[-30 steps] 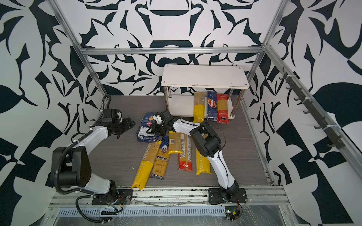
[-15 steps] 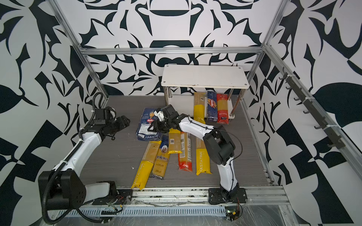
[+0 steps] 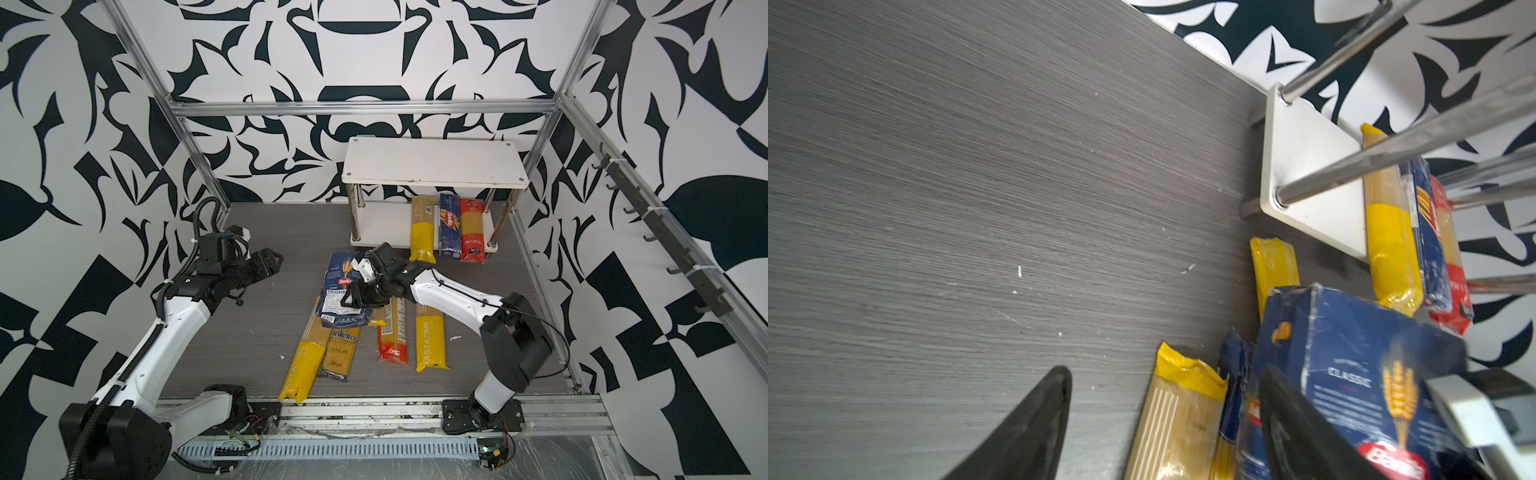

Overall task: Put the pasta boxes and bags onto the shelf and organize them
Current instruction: 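Lift the box toward the shelf with the right gripper while the left gripper draws back, then push the blue box onto the shelf's lower tier with the right gripper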

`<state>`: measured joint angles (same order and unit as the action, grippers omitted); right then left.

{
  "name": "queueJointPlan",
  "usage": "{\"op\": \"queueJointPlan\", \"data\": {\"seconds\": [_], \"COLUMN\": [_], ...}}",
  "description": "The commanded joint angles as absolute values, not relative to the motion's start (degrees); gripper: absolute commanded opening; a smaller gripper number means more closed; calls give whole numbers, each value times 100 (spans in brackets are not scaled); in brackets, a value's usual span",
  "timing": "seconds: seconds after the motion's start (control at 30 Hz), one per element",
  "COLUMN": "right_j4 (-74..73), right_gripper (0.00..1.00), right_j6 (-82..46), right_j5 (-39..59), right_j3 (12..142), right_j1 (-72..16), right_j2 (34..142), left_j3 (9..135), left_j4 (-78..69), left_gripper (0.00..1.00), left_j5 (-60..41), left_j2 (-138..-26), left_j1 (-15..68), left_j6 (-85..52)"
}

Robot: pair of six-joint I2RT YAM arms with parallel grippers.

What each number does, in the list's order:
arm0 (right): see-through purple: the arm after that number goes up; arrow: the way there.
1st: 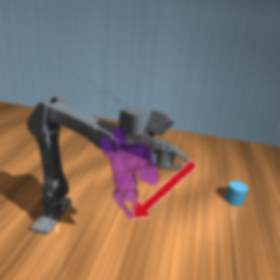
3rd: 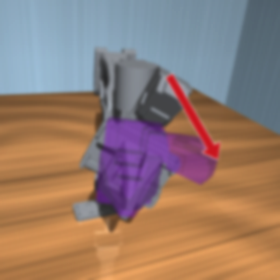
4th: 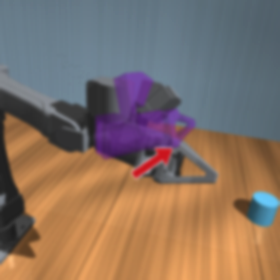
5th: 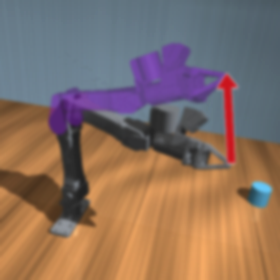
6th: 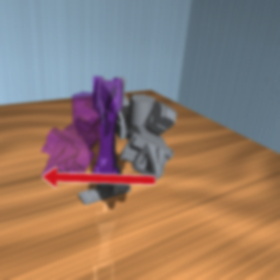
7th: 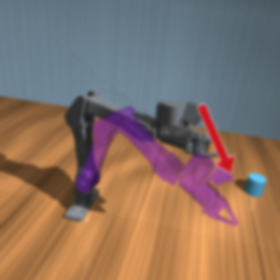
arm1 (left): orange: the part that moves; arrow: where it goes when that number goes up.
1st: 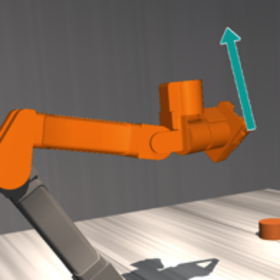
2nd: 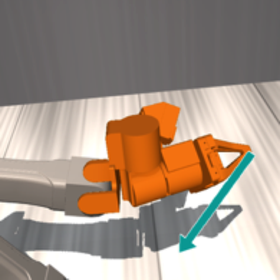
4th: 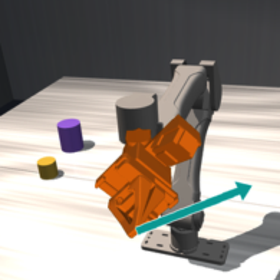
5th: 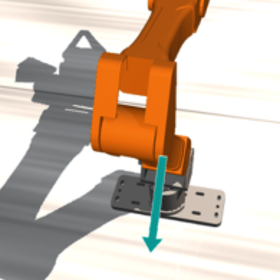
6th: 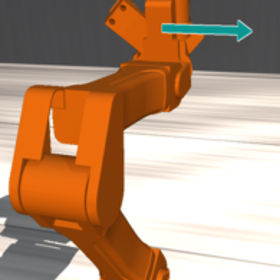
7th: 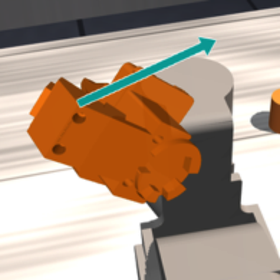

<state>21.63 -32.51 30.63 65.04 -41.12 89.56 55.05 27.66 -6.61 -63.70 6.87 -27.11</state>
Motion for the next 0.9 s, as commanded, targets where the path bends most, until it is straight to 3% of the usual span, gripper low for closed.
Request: {"op": "queueJointPlan", "data": {"seconds": [0.0,0.43,0.87], "right_j4": [1767,1503,980], "right_gripper": [32,31,30], "right_j6": [-2832,-2786,-2881], "right_j5": [2922,3302,3923], "right_j3": [6589,6124,6920], "right_j1": [-3986,-2518,-1521], "right_j2": [8280,7953,8951], "left_j3": [5618,6022,6681], "left_j4": [2947,3032,3076], "left_gripper": [74,77,77], "left_j5": [-659,-659,-696], "left_j2": [-6219,-6299,-6850], "left_j1": [786,1166,1257], "left_j6": [-2733,-2649,-2505]}}
